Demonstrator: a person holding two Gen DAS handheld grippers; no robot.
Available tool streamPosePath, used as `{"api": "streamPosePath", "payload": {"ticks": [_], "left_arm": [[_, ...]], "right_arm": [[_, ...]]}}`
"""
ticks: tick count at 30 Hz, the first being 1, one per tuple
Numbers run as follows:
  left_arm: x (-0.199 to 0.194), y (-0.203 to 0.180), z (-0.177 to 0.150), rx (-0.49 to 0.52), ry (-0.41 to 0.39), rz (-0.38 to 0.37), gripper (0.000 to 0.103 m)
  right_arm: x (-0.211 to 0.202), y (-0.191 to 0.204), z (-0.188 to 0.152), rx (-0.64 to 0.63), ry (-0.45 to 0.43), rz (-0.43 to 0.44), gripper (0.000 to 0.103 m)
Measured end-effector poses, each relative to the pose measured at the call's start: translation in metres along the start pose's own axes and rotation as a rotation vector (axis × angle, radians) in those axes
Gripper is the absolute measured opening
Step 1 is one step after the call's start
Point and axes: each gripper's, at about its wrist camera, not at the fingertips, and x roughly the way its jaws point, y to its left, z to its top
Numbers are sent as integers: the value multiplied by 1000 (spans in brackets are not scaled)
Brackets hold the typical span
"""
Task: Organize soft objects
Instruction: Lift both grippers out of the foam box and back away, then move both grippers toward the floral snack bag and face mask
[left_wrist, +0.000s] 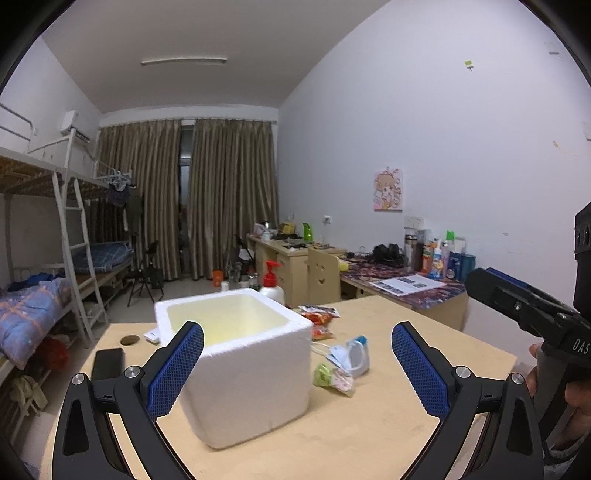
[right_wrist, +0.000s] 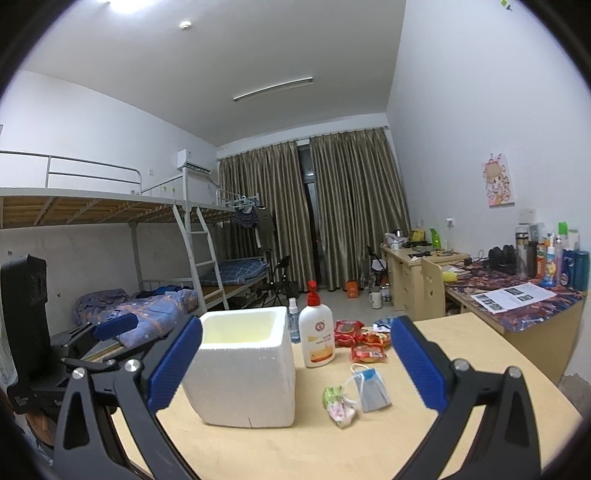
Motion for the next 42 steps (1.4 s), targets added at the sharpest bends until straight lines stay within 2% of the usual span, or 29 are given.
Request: {"api": "streamPosePath", "payload": {"ticks": [10,21,33,42], "left_arm": [[7,-38,-15,38,33,-86,102],[37,-68,-32,61,89,-154,102],[85,-85,-54,87,177,-176,102],[129,-91,-66,65,271,-181,102]], "right_arm": [[-23,-18,-12,11,7,-66,103],[-29,-44,-28,28,57,-130,103],[-19,-76,-44,70,124,-180,103],[-3,-98,-54,96,176,-197,103]]}}
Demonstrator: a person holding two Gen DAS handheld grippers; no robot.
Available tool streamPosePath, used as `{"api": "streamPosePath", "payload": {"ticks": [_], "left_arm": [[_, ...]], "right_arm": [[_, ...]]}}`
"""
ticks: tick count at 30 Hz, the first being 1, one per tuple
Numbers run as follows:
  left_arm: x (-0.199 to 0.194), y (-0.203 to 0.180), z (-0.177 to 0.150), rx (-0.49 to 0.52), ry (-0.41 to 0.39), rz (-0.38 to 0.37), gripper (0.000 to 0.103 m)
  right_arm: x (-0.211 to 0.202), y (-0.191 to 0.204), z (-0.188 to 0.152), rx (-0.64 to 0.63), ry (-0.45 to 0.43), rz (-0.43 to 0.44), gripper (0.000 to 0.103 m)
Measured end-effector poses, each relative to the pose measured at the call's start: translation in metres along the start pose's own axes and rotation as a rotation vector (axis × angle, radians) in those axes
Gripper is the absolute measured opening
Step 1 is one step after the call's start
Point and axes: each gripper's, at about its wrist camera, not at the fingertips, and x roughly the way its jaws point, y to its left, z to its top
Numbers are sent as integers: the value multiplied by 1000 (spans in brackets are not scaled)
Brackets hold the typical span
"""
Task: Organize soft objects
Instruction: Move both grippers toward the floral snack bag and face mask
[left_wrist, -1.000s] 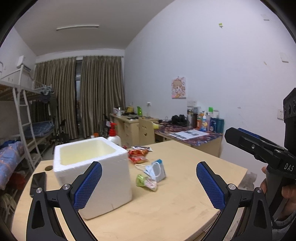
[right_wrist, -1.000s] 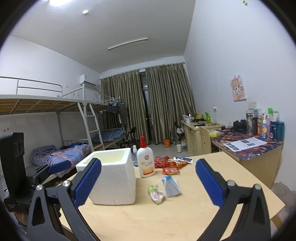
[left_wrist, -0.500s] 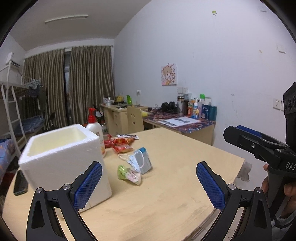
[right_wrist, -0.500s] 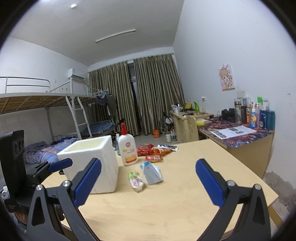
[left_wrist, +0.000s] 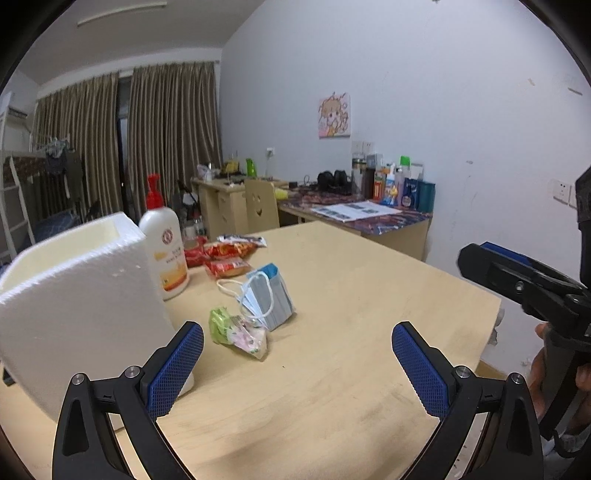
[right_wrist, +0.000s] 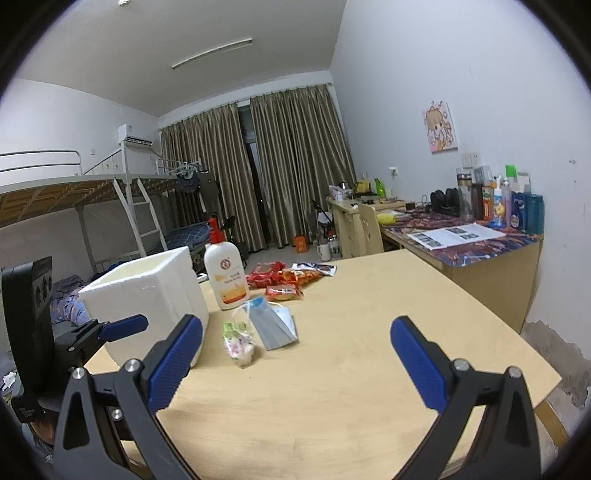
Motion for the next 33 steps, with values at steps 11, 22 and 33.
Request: {"api": "streamPosePath", "payload": {"ticks": [11,22,33], "left_arm": [[56,5,-2,-27,129,40,102],[100,17,-1,-50,232,116,102],[105,46,-5,-91,251,253,101]], "right_arm": [[23,-21,-2,40,43,-14,103],[52,-33,0,58,79,29,103],[78,-36,-2,51,133,59,103]]}}
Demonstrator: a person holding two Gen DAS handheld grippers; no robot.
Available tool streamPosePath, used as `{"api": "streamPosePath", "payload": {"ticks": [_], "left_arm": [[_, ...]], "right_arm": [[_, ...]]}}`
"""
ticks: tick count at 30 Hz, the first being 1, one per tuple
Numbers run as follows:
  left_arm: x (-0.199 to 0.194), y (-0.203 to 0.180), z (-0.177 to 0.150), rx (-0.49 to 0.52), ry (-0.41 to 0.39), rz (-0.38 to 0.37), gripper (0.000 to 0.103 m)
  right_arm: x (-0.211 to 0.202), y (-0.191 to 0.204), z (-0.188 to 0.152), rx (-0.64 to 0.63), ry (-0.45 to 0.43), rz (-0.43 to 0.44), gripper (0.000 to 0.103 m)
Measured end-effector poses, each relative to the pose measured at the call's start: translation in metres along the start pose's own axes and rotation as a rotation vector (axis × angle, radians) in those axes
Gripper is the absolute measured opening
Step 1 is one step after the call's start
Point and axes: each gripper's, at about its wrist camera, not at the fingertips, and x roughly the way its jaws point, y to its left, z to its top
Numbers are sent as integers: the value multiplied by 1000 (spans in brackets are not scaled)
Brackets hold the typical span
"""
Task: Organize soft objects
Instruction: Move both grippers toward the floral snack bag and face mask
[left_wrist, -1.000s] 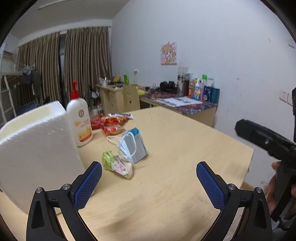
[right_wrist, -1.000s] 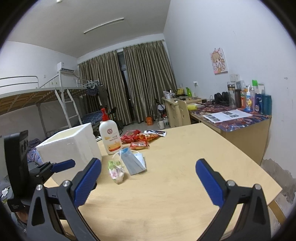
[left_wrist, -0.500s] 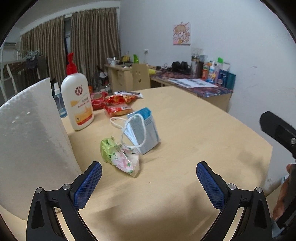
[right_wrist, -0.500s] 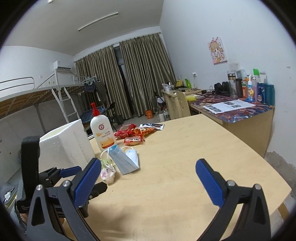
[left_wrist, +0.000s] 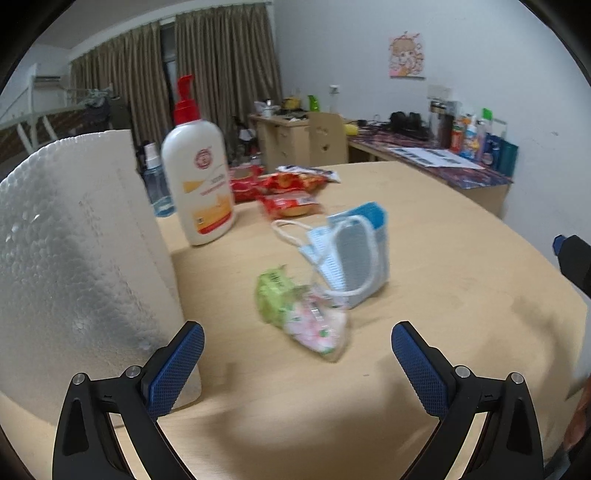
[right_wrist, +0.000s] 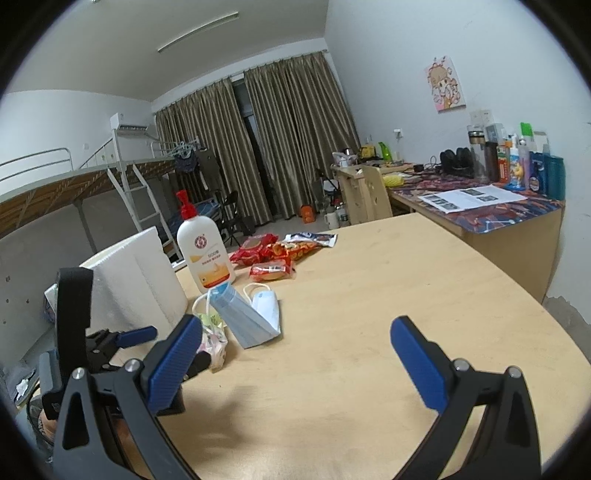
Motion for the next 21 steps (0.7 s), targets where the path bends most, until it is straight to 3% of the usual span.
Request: {"api": "streamPosePath", "payload": {"ticks": [14,21], "left_arm": [[24,7,4,-73,81,-42,94],[37,6,6,-76,143,-72,80]], "right_arm": [[25,8,6,-42,68,49,103],[36,12,6,-58,103,65,103]]}}
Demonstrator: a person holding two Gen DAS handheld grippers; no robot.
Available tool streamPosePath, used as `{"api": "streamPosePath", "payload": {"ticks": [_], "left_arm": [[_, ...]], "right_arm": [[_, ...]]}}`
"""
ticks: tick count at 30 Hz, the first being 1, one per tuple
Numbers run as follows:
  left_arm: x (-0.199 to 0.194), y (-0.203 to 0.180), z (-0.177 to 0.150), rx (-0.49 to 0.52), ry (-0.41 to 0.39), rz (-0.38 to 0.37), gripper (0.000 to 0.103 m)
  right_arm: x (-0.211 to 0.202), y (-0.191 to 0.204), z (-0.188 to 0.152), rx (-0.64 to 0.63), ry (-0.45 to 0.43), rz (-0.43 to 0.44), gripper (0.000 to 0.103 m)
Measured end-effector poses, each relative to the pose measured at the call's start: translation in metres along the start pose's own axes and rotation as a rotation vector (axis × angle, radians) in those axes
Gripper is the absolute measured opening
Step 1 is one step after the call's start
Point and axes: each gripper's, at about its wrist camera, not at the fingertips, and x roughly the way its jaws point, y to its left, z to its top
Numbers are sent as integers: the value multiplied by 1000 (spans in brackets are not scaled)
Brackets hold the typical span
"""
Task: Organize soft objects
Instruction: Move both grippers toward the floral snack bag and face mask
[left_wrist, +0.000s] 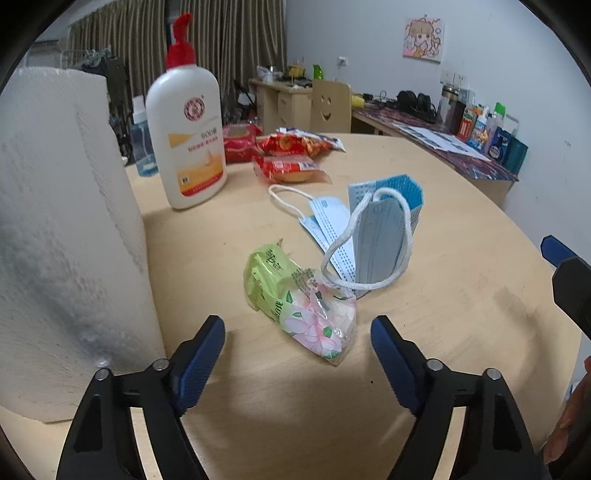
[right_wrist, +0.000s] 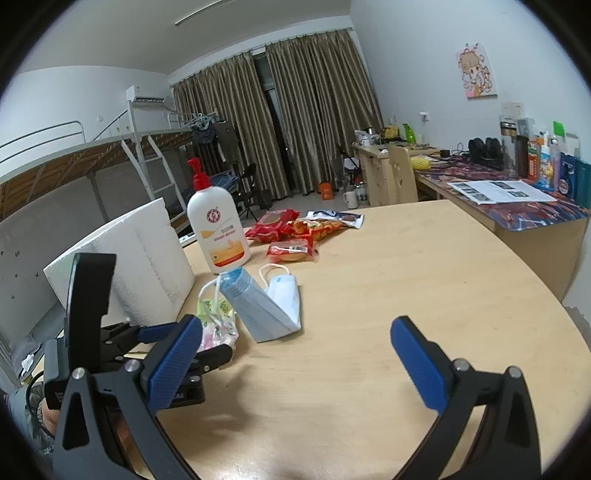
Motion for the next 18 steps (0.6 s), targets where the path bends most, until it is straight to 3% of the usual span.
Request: {"api": "streamPosePath", "payload": {"ticks": [10,12,18], "left_arm": [[9,2,4,-15,20,-27,62],[10,4,5,-22,24,-33,51],[14,6,7,-33,35,-51,42]], "right_arm": [[11,4,5,-23,32,8,103],[13,6,5,-33,39,10,103],[18,9,8,-46,50,16,103]]}}
